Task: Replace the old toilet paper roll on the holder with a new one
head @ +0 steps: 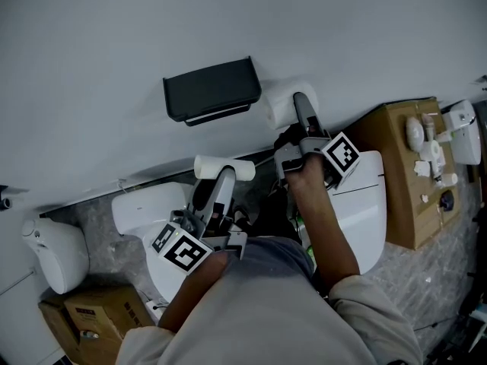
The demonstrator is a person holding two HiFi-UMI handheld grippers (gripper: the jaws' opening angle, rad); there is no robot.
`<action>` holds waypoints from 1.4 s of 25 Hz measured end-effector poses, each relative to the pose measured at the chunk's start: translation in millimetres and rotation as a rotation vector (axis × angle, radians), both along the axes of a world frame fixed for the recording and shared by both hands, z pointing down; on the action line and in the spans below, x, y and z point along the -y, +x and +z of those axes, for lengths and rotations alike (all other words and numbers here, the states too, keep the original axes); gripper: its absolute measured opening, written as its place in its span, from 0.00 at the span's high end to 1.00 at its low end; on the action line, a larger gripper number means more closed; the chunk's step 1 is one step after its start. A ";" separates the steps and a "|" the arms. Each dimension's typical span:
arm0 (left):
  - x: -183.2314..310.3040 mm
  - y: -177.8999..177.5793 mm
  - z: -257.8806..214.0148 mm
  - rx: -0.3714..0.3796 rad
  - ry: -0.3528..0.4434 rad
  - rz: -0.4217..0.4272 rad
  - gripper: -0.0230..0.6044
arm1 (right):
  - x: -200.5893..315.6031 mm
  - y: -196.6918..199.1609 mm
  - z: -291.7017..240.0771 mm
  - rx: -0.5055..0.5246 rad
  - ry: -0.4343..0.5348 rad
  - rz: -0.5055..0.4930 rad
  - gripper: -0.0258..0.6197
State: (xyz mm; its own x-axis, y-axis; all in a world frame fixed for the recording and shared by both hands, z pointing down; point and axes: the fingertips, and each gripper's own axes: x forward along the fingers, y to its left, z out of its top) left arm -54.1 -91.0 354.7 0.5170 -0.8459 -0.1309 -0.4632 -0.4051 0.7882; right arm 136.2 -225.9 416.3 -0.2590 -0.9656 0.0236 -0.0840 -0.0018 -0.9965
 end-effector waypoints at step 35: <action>5.9 -38.8 13.3 -0.049 -0.037 -0.091 0.66 | 8.3 -74.1 2.2 0.036 0.037 -0.088 0.35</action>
